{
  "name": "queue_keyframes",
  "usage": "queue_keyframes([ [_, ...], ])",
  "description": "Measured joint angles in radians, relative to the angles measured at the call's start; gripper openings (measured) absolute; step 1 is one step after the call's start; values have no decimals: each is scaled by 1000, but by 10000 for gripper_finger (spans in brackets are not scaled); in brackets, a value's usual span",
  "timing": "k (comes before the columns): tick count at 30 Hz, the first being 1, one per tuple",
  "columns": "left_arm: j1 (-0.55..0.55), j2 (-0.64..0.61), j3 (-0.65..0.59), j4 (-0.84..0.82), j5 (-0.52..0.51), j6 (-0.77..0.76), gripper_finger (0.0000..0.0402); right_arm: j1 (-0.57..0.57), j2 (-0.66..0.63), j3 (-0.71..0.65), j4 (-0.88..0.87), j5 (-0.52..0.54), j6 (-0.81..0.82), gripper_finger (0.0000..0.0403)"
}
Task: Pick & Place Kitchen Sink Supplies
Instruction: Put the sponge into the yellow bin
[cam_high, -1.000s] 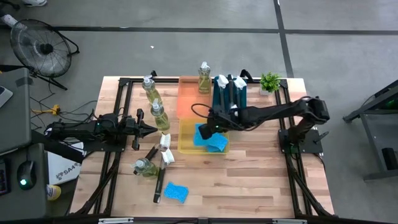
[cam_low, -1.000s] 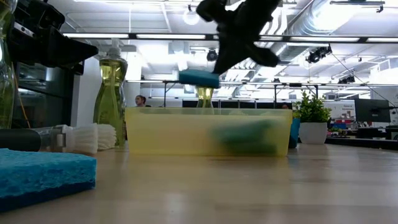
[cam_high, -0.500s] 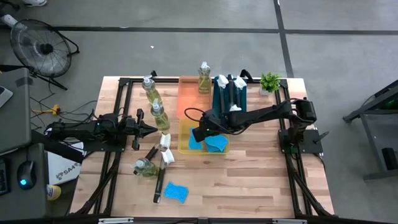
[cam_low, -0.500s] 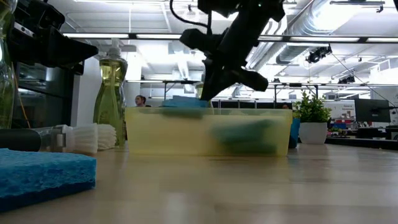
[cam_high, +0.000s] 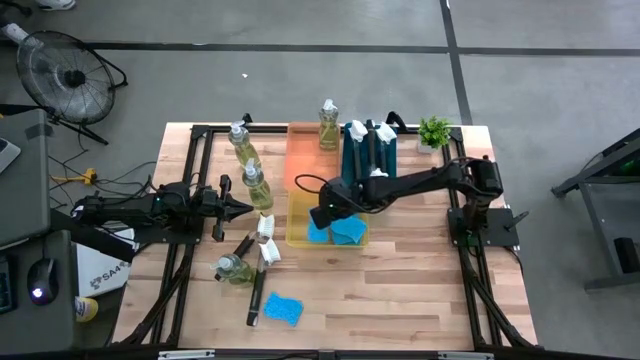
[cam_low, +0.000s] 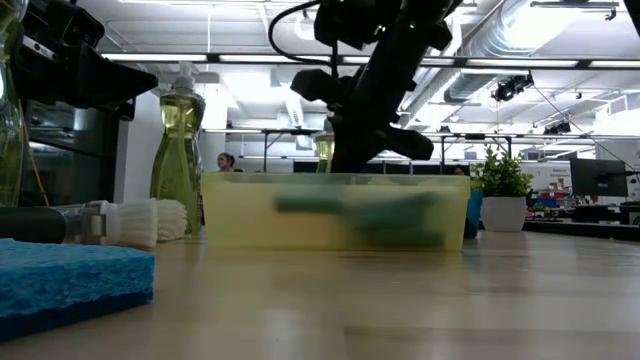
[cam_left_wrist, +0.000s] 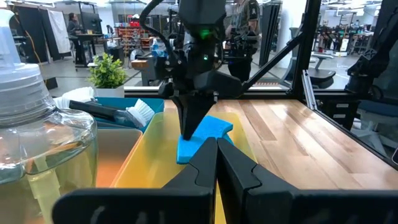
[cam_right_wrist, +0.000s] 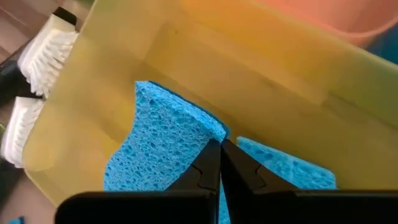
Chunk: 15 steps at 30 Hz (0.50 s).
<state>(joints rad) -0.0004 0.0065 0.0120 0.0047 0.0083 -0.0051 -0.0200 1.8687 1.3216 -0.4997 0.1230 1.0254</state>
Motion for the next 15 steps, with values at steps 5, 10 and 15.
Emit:
queue_keyframes([
  [5, 0, 0, 0, 0, 0, 0, 1, -6, 0, 0, 3, -10, -13, 1],
  [10, 0, 0, 0, 0, 0, 0, 1, -5, 0, 0, 3, -11, -24, 25],
  [15, 0, 0, 0, 0, 0, 0, 1, -5, 0, 0, 3, -10, -24, 74],
])
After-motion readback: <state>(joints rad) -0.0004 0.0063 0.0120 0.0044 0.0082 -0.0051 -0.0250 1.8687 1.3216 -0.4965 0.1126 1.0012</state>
